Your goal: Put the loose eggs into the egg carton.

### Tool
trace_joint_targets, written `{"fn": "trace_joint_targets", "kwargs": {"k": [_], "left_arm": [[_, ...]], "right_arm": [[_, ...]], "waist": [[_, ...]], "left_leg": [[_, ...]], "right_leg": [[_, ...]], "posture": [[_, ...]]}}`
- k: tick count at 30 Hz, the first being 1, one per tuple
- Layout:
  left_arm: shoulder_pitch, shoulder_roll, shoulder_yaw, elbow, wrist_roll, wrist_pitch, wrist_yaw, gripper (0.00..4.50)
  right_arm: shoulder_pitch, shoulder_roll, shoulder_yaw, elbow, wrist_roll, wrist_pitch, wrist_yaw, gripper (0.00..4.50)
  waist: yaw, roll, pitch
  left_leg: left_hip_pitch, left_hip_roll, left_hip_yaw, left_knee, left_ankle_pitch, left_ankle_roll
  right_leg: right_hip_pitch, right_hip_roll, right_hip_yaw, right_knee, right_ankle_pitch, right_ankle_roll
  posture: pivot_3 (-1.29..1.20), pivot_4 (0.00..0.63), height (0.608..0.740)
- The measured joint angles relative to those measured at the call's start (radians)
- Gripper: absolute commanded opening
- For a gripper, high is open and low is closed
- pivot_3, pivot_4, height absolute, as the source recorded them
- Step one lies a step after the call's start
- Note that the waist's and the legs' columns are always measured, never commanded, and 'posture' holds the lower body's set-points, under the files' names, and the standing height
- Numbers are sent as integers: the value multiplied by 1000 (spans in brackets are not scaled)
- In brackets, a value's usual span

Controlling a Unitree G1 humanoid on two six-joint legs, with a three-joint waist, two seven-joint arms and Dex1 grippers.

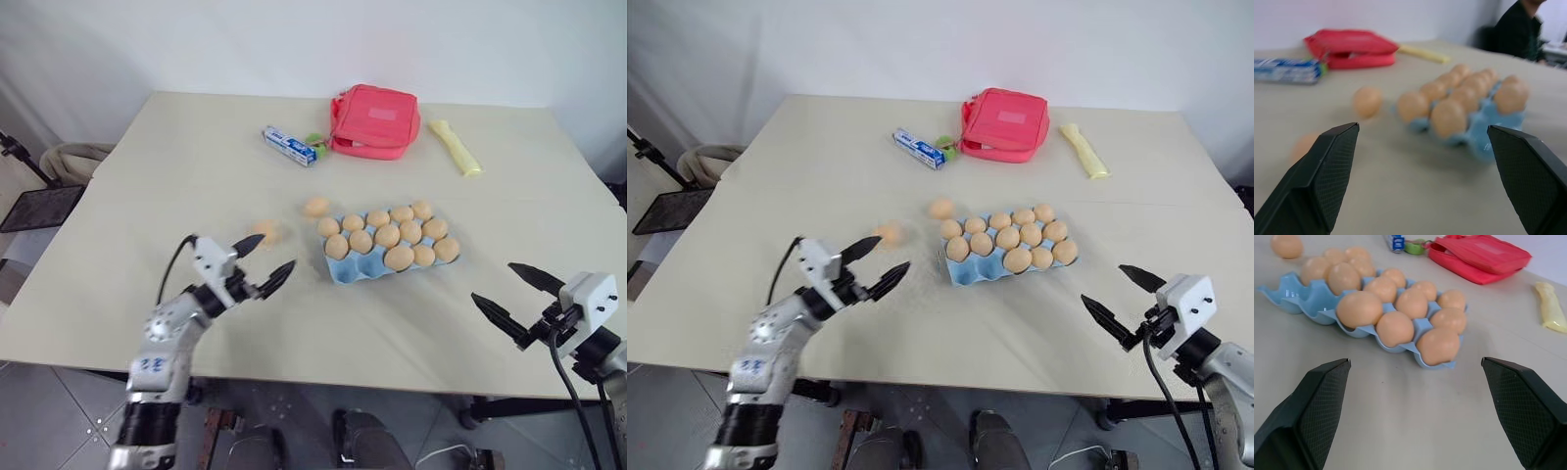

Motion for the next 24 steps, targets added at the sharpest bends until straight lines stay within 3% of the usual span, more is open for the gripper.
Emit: {"fn": "trace_joint_targets", "kwargs": {"k": [8,16,24], "left_arm": [[51,40,129,60,-21,2,61,4465],[117,58,134,-95,-68,175,136,4465],[36,54,90,-82,-67,163,141,4465]], "right_arm": [[-33,-24,0,39,0,2,40,4500],[-50,-26,1,46,0,6,44,4500],[-70,-26,22,56,-3,16,43,4500]], "waist": [[1,0,0],[0,0,0],[2,0,0]], "left_leg": [[0,-1,1,0,-1,2],[1,0,1,-2,-2,0],[1,0,1,-1,-4,-4]], "right_leg": [[1,-3,0,-3,1,1],[1,-2,-1,-2,0,-1],[1,-2,-1,-2,0,0]], "posture": [[0,150,740],[0,150,740],[0,150,740]]}}
